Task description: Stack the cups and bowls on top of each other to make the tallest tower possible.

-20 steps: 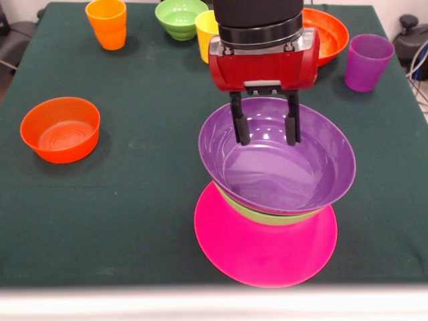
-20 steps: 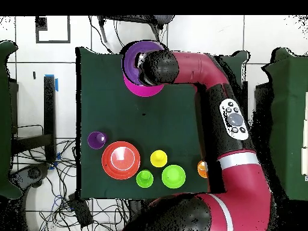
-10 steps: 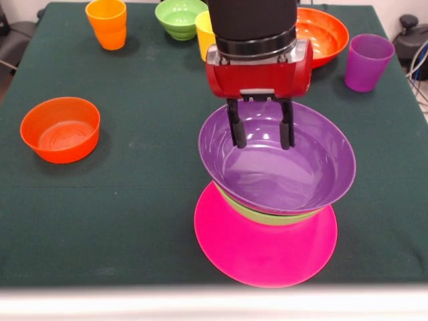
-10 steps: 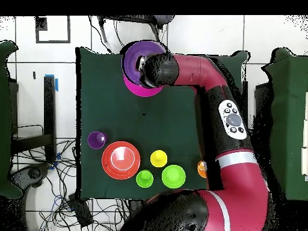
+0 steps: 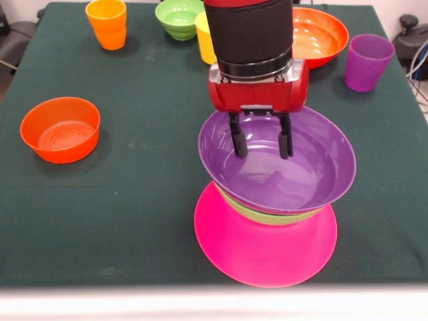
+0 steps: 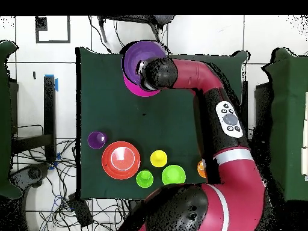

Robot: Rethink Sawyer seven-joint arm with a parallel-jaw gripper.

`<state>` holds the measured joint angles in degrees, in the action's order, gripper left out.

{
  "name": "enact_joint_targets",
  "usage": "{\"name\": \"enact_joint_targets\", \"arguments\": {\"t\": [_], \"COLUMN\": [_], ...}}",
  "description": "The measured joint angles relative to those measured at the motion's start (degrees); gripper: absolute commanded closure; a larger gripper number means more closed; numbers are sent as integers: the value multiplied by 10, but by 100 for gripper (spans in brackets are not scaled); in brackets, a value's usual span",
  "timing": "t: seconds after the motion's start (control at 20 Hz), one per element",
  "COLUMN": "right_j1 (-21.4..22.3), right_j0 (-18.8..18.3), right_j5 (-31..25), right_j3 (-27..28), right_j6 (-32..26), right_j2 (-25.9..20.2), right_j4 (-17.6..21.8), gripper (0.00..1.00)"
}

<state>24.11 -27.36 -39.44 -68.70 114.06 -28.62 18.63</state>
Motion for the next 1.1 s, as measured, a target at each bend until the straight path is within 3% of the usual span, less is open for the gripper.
{"name": "enact_joint_targets", "arguments": {"t": [1.1], "right_j1": [-2], "right_j0": [1], "right_j5": [20], "right_j3": [0], "right_j6": [0], "right_j2": [5], "right_j4": [-2], "gripper": [0]}}
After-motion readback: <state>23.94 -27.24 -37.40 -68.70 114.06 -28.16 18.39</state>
